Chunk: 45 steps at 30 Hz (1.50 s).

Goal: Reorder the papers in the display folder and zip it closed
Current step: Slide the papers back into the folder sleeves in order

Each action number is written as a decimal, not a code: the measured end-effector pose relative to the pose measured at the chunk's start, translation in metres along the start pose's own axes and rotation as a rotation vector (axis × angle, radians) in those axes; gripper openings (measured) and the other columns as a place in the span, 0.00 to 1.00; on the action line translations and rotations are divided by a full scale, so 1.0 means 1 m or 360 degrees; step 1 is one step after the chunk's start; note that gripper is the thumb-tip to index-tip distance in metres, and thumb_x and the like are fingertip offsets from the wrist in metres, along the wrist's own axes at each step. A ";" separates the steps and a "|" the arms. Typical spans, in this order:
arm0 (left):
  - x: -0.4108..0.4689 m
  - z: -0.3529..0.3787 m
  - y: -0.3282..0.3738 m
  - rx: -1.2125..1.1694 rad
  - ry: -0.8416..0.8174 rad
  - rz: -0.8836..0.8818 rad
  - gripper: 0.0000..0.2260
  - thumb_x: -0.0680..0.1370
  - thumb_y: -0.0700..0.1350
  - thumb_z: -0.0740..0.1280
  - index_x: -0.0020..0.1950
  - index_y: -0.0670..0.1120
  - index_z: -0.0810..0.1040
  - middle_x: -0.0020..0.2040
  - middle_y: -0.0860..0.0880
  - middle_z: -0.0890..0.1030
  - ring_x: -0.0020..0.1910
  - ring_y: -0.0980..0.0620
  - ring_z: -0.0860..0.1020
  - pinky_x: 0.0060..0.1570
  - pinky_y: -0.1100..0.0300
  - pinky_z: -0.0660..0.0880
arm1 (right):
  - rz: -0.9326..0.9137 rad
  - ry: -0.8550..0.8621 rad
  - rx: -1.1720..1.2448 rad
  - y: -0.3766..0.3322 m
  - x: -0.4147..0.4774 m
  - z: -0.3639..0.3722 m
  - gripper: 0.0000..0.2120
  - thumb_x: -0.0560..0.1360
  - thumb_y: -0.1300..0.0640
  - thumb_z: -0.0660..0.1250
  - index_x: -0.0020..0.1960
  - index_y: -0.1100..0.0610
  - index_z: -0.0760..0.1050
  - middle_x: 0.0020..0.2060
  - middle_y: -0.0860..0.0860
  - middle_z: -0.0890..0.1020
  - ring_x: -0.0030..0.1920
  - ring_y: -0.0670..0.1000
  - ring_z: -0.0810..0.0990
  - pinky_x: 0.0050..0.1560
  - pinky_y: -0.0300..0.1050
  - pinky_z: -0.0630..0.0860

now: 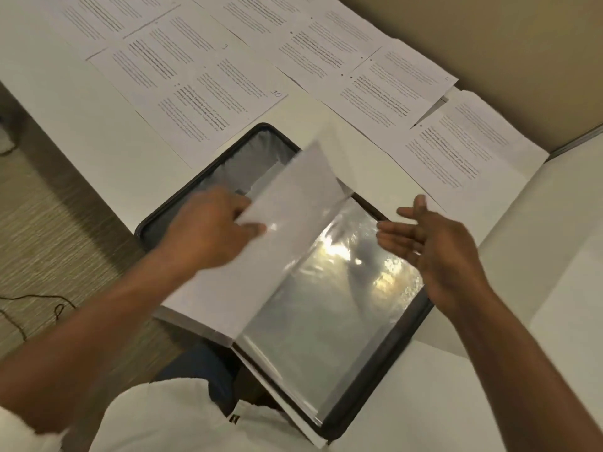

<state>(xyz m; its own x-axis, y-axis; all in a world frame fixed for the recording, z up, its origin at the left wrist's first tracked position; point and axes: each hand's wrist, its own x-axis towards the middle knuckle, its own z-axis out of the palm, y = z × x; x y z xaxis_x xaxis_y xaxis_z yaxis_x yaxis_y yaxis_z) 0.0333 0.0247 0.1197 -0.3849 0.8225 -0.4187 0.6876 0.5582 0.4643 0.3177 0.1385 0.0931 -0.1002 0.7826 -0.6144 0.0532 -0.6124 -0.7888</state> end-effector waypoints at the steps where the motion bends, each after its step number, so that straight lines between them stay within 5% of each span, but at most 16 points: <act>1: 0.007 -0.007 -0.007 -0.0046 0.0075 -0.0049 0.08 0.79 0.52 0.77 0.54 0.50 0.88 0.42 0.52 0.85 0.40 0.53 0.82 0.38 0.61 0.74 | 0.0030 -0.0009 0.0017 0.010 -0.002 0.006 0.21 0.84 0.44 0.64 0.61 0.63 0.77 0.49 0.63 0.87 0.51 0.61 0.88 0.55 0.54 0.85; 7: 0.061 -0.019 -0.060 -0.0035 0.0323 -0.0246 0.11 0.77 0.53 0.78 0.46 0.46 0.85 0.36 0.51 0.80 0.36 0.50 0.79 0.33 0.61 0.68 | 0.0078 -0.0140 -0.0307 0.086 -0.016 0.050 0.11 0.76 0.55 0.77 0.56 0.55 0.82 0.48 0.56 0.88 0.50 0.59 0.88 0.53 0.55 0.86; 11: 0.099 -0.006 -0.093 0.0086 0.0311 -0.0225 0.22 0.77 0.58 0.77 0.63 0.44 0.85 0.51 0.43 0.86 0.46 0.43 0.82 0.42 0.56 0.75 | -0.0274 -0.0111 -0.0893 0.125 -0.024 0.090 0.12 0.76 0.51 0.77 0.58 0.47 0.80 0.48 0.42 0.84 0.48 0.37 0.82 0.49 0.29 0.78; 15: 0.129 0.007 -0.125 0.0043 0.0188 -0.0200 0.30 0.74 0.62 0.78 0.69 0.45 0.83 0.57 0.43 0.86 0.52 0.42 0.83 0.48 0.53 0.79 | -0.0574 -0.0008 -0.1208 0.146 -0.021 0.132 0.16 0.76 0.49 0.76 0.62 0.45 0.78 0.54 0.38 0.80 0.53 0.39 0.80 0.52 0.35 0.79; 21: 0.155 0.006 -0.146 0.0184 0.0012 0.0044 0.21 0.74 0.66 0.76 0.45 0.49 0.79 0.37 0.53 0.79 0.39 0.49 0.80 0.39 0.57 0.75 | -0.0617 0.0285 -0.1571 0.153 -0.014 0.186 0.23 0.77 0.51 0.75 0.70 0.48 0.76 0.74 0.45 0.67 0.69 0.31 0.60 0.63 0.41 0.73; 23: 0.159 0.002 -0.152 0.0299 -0.0029 0.0173 0.22 0.75 0.70 0.73 0.41 0.52 0.74 0.36 0.54 0.78 0.36 0.50 0.79 0.35 0.58 0.74 | -0.0567 0.0429 -0.1643 0.152 -0.011 0.202 0.22 0.76 0.52 0.76 0.69 0.49 0.77 0.75 0.47 0.66 0.74 0.42 0.62 0.59 0.46 0.78; 29: 0.176 -0.024 -0.165 0.0567 -0.0203 0.0357 0.24 0.79 0.71 0.66 0.42 0.49 0.75 0.39 0.52 0.81 0.37 0.52 0.80 0.36 0.58 0.75 | -0.0383 0.0744 -0.1568 0.141 0.002 0.231 0.11 0.74 0.54 0.77 0.55 0.48 0.80 0.65 0.47 0.70 0.70 0.51 0.69 0.49 0.46 0.75; 34: 0.186 -0.040 -0.181 0.0266 -0.0354 0.0419 0.20 0.77 0.67 0.72 0.41 0.50 0.79 0.35 0.56 0.80 0.33 0.58 0.77 0.31 0.63 0.69 | -0.0323 0.0895 -0.1421 0.134 0.014 0.242 0.09 0.73 0.53 0.78 0.48 0.43 0.79 0.55 0.45 0.73 0.63 0.52 0.73 0.49 0.52 0.80; 39: 0.191 -0.056 -0.187 0.0175 -0.0294 0.0413 0.18 0.78 0.64 0.73 0.38 0.53 0.76 0.34 0.55 0.80 0.34 0.56 0.78 0.36 0.61 0.76 | -0.0395 0.0827 -0.1119 0.117 0.034 0.252 0.11 0.74 0.55 0.78 0.42 0.41 0.79 0.48 0.42 0.78 0.47 0.47 0.81 0.47 0.46 0.72; 45: 0.215 -0.084 -0.195 -0.0132 -0.0098 0.0264 0.18 0.77 0.61 0.76 0.37 0.50 0.79 0.32 0.54 0.83 0.31 0.55 0.82 0.38 0.50 0.84 | -0.0589 0.0556 -0.1068 0.088 0.070 0.271 0.09 0.75 0.55 0.77 0.43 0.43 0.80 0.45 0.40 0.81 0.44 0.42 0.82 0.50 0.51 0.80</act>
<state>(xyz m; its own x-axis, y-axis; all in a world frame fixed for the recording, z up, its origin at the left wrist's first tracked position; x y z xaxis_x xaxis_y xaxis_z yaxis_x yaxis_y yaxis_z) -0.2353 0.1013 0.0045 -0.2301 0.8972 -0.3770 0.6847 0.4245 0.5925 0.0464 0.1092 -0.0142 0.0797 0.9771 -0.1973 0.6680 -0.1992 -0.7170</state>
